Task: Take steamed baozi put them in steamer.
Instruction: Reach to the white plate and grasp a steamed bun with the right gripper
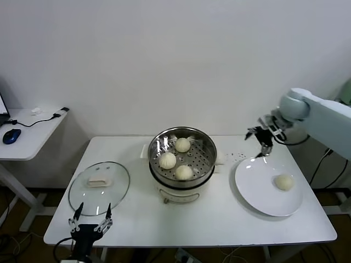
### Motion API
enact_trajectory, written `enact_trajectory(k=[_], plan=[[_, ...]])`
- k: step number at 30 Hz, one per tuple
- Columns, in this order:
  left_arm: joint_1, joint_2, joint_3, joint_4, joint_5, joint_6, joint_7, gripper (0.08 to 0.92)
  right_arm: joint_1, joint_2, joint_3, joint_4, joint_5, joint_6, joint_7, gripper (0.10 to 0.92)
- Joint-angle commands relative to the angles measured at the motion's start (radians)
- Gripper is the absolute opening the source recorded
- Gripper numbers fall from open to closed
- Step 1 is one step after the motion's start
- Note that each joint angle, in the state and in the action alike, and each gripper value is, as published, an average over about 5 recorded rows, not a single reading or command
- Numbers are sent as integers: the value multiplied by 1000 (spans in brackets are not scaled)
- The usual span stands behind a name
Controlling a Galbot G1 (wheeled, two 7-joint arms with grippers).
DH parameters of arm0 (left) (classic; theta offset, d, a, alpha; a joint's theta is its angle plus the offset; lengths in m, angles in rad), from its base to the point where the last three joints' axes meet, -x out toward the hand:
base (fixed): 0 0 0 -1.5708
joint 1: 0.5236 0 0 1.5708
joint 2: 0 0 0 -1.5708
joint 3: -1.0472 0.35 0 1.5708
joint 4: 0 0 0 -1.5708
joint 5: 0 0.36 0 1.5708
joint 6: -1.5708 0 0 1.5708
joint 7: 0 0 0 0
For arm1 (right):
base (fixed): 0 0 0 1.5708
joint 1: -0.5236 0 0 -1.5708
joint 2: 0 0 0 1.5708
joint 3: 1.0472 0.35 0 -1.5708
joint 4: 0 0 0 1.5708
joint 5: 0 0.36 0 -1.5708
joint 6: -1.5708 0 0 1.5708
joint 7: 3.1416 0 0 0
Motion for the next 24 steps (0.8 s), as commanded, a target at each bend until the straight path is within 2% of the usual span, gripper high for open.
enact_trajectory(k=[1,9,24], plan=[[9,-3,5,-2,11,-3,0,823,-388,-135,371,-148,-207,-42,-47,823],[24,-8,1,7,14,-12,0,823,-460,-32,502,-311,-333,68,-22,823],[18,-19,-1,22,22,-12,-1,823,-461,131,536,-464,-422,100,-50,823]])
